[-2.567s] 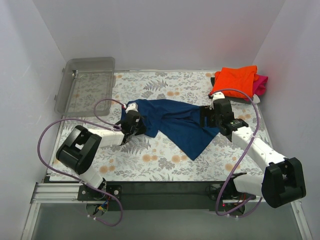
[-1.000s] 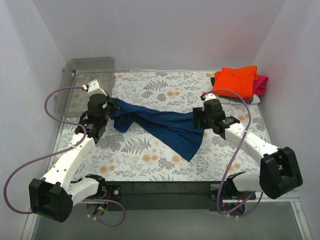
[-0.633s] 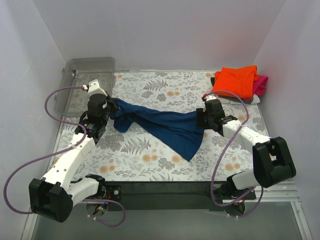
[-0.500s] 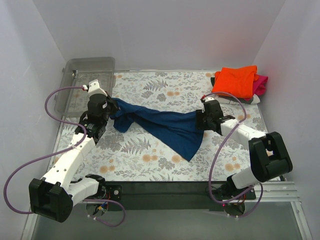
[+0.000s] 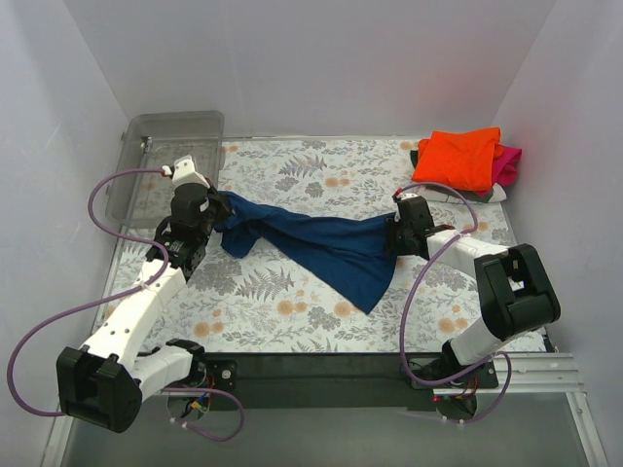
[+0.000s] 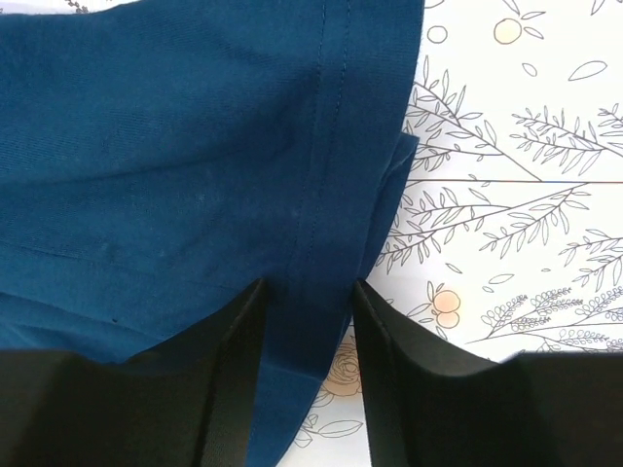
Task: Fold and stack the t-shirts
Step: Flatten the tshirt out
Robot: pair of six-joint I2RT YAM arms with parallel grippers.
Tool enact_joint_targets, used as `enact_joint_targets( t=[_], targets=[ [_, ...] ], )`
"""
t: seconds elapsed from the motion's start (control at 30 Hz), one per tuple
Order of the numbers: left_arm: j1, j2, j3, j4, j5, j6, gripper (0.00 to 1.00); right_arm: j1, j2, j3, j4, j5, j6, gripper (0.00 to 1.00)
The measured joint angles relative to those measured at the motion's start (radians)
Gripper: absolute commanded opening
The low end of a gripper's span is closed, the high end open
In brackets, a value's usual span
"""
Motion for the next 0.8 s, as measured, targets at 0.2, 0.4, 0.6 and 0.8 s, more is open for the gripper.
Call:
enact_joint_targets(
  t=[0.2, 0.4, 0.6, 0.8],
  targets=[
    [0.0, 0.0, -0.01, 0.003, 0.01, 0.0, 0.0, 0.0, 0.001, -0.002, 0.005, 0.002, 0.0, 0.25],
    [0.0, 0.0, -0.01, 0.003, 0.018, 0.0, 0.0, 0.0, -0.023, -0.003, -0.005, 0.036, -0.006, 0.15],
    [0.0, 0.0, -0.01, 0.005, 0.025, 0.002, 0.0, 0.0, -0.051, -0.003, -0.013, 0.08, -0.014, 0.09],
    [0.0, 0.0, -0.01, 0.005, 0.031, 0.004, 0.0, -0.002, -0.051, -0.003, -0.033, 0.087, -0.026, 0.01]
  ],
)
